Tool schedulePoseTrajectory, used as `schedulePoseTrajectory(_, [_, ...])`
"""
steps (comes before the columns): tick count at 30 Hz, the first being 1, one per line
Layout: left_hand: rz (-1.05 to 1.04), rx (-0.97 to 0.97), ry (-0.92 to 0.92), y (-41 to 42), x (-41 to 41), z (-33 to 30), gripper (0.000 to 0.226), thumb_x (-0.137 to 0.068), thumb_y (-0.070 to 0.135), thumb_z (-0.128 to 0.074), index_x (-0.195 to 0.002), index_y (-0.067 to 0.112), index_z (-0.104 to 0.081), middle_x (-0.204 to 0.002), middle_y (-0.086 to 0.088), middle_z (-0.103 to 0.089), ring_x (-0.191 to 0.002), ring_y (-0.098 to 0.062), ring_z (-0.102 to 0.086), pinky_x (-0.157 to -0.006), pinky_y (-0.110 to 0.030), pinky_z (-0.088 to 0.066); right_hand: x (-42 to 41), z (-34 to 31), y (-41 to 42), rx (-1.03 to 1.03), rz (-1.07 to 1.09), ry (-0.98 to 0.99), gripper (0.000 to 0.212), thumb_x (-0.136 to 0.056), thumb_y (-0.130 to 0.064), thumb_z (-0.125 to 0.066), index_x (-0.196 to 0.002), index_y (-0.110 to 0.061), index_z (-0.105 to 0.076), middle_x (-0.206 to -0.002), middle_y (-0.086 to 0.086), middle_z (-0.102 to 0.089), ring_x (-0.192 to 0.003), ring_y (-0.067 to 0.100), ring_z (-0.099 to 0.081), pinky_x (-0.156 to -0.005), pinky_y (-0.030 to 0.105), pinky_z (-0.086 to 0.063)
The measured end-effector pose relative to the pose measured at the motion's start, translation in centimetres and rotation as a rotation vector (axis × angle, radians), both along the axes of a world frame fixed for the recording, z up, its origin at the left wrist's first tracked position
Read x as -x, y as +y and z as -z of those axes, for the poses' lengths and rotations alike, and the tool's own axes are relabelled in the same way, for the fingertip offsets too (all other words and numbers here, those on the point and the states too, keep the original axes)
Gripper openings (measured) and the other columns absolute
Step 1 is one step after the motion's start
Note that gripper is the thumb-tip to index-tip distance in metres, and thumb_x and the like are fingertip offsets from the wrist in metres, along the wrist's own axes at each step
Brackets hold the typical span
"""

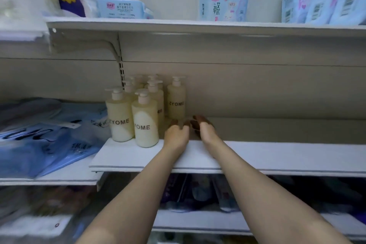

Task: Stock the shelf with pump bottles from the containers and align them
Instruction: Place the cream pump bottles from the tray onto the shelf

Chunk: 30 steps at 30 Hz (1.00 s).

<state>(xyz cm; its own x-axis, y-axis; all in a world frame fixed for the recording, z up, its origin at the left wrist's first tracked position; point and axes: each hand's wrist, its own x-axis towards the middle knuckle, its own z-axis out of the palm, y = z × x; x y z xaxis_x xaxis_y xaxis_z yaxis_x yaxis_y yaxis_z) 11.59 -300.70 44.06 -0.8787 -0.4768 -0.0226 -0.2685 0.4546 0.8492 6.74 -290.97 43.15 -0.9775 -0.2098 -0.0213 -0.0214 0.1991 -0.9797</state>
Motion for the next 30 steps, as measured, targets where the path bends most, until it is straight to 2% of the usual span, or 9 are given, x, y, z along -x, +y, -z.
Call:
schedulePoseTrajectory(3, [0.083, -0.029, 0.09, 0.1, -4.0, 0.6, 0.069, -0.099, 0.056, -0.038, -0.149, 0.008, -0.037, -0.153, -0.013, -0.041, -0.139, -0.031, -0.039, -0.109, -0.037, -0.032, -3.9, 0.2, 1.0, 0.07, 0.03, 0.034, 0.044, -0.103, -0.044, -0.039, -0.127, -0.016, -0.063, -0.13, 0.009, -0.065, -0.119, 0.024, -0.06, -0.11, 0.047, -0.043])
schedulePoseTrajectory(6, [0.199, -0.102, 0.149, -0.1, -7.9, 1.2, 0.067, -0.098, 0.06, -0.037, -0.149, 0.018, -0.039, -0.152, -0.004, -0.044, -0.137, -0.023, -0.042, -0.102, -0.033, -0.033, -8.5, 0.3, 1.9, 0.072, 0.058, 0.1, 0.043, -0.103, -0.048, -0.036, -0.126, -0.022, -0.061, -0.13, 0.004, -0.064, -0.117, 0.017, -0.061, -0.111, 0.042, -0.043])
schedulePoseTrajectory(8, [0.238, -0.185, 0.228, -0.1, -11.1, 1.8, 0.061, -0.097, 0.059, -0.039, -0.145, 0.023, -0.045, -0.147, 0.003, -0.048, -0.131, -0.015, -0.046, -0.097, -0.028, -0.032, -11.6, 0.6, 1.9, 0.022, 0.104, 0.167, 0.034, -0.099, -0.051, -0.038, -0.111, -0.032, -0.063, -0.125, -0.004, -0.065, -0.118, 0.015, -0.06, -0.111, 0.04, -0.041])
schedulePoseTrajectory(11, [0.234, -0.289, 0.41, -0.8, -16.2, 4.4, 0.039, -0.098, 0.05, -0.046, -0.131, 0.031, -0.057, -0.13, 0.015, -0.059, -0.115, 0.0, -0.054, -0.1, -0.027, -0.042, -17.5, 2.7, 1.3, -0.016, 0.194, 0.311, 0.037, -0.1, -0.043, -0.042, -0.129, -0.03, -0.061, -0.135, -0.011, -0.06, -0.125, 0.007, -0.052, -0.11, 0.031, -0.038])
schedulePoseTrajectory(14, [0.193, -0.429, 0.472, -2.4, -20.9, 9.1, 0.024, -0.098, 0.038, -0.053, -0.118, 0.03, -0.064, -0.116, 0.012, -0.067, -0.109, -0.004, -0.062, -0.096, -0.037, -0.052, -22.6, 6.5, 0.6, 0.017, 0.213, 0.354, 0.038, -0.102, -0.032, -0.045, -0.138, -0.026, -0.055, -0.137, -0.012, -0.057, -0.124, 0.001, -0.05, -0.105, 0.019, -0.038])
schedulePoseTrajectory(18, [0.025, -0.504, 0.326, -5.3, -27.1, 17.9, 0.019, -0.098, 0.035, -0.057, -0.114, 0.028, -0.065, -0.103, 0.018, -0.069, -0.099, 0.002, -0.063, -0.094, -0.038, -0.054, -27.0, 14.4, -1.1, -0.057, 0.168, 0.125, 0.033, -0.103, -0.026, -0.048, -0.134, -0.02, -0.058, -0.133, -0.005, -0.061, -0.118, 0.007, -0.054, -0.101, 0.023, -0.04])
schedulePoseTrajectory(23, [-0.182, -0.511, 0.075, -8.7, -35.2, 28.9, 0.026, -0.096, 0.029, -0.062, -0.118, 0.014, -0.063, -0.112, 0.0, -0.069, -0.113, -0.017, -0.063, -0.102, -0.036, -0.048, -31.7, 24.9, -3.0, -0.229, -0.053, -0.307, 0.026, -0.102, -0.032, -0.049, -0.119, -0.02, -0.065, -0.124, -0.001, -0.063, -0.124, 0.022, -0.055, -0.11, 0.039, -0.041])
schedulePoseTrajectory(26, [-0.273, -0.498, -0.058, -9.8, -38.9, 33.6, 0.026, -0.092, 0.032, -0.067, -0.116, 0.021, -0.063, -0.114, -0.001, -0.067, -0.116, -0.018, -0.06, -0.101, -0.035, -0.047, -34.3, 29.9, -3.8, -0.325, -0.185, -0.517, 0.042, -0.102, -0.044, -0.045, -0.135, -0.02, -0.057, -0.142, 0.002, -0.057, -0.133, 0.022, -0.05, -0.115, 0.047, -0.036])
schedulePoseTrajectory(30, [-0.31, -0.46, -0.22, -10.3, -41.4, 38.0, 0.043, -0.087, 0.04, -0.073, -0.124, 0.023, -0.062, -0.124, -0.002, -0.064, -0.118, -0.017, -0.057, -0.102, -0.036, -0.045, -36.2, 34.8, -4.3, -0.357, -0.242, -0.691, 0.049, -0.101, -0.047, -0.045, -0.141, -0.019, -0.052, -0.144, 0.001, -0.055, -0.13, 0.02, -0.051, -0.114, 0.047, -0.037])
